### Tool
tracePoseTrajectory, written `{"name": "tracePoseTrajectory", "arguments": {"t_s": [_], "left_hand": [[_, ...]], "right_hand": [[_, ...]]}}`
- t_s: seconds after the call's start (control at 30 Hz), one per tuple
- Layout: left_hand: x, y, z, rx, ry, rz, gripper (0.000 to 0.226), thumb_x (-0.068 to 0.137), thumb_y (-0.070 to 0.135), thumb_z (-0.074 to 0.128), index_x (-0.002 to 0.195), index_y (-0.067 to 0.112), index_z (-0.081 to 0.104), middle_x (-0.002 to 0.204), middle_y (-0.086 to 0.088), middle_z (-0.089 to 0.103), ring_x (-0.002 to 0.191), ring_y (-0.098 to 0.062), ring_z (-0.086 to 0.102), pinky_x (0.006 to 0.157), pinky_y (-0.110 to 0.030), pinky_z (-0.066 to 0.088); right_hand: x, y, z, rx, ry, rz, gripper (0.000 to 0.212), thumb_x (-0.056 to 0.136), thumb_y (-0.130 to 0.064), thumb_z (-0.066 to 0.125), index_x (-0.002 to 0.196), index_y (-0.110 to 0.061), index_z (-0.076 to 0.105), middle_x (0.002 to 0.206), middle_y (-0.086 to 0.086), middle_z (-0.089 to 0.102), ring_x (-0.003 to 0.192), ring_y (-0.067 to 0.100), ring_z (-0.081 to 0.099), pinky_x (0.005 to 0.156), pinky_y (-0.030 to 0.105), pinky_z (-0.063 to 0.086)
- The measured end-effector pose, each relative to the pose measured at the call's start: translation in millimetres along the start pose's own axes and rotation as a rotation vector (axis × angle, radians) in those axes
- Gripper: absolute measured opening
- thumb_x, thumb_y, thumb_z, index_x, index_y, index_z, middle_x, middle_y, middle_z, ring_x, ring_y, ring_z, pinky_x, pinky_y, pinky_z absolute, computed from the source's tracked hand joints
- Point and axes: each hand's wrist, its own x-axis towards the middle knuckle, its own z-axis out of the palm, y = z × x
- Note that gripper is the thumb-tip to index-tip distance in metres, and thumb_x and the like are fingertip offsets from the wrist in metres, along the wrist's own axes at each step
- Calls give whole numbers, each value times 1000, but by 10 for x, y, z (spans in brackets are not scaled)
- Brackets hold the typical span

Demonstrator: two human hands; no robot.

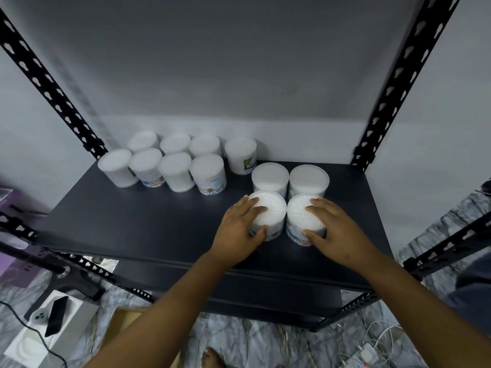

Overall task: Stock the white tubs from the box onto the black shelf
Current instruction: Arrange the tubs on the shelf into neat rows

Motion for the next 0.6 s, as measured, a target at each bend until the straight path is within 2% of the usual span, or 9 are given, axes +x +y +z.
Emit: {"name": "tracePoseTrajectory", "arguments": {"t_s": [0.37, 0.6], "left_hand": [[-16, -3, 41, -39, 13, -15, 52, 84, 44, 48, 126, 16, 59, 143, -7, 47, 140, -28, 31, 113, -42, 27], [-17, -11, 24, -17, -13, -9, 59, 85, 50, 44, 134, 18, 50, 151, -3, 36, 143, -18, 18, 116, -35, 16]], "right_hand": [[10, -15, -26, -30, -15, -12, 59, 84, -34, 68, 136, -13, 48, 148, 3, 38, 140, 18, 27, 112, 24, 16], [2, -22, -30, -24, -30, 6, 60, 84, -36, 67, 136, -14, 47, 149, 2, 36, 141, 19, 26, 116, 32, 21]]}}
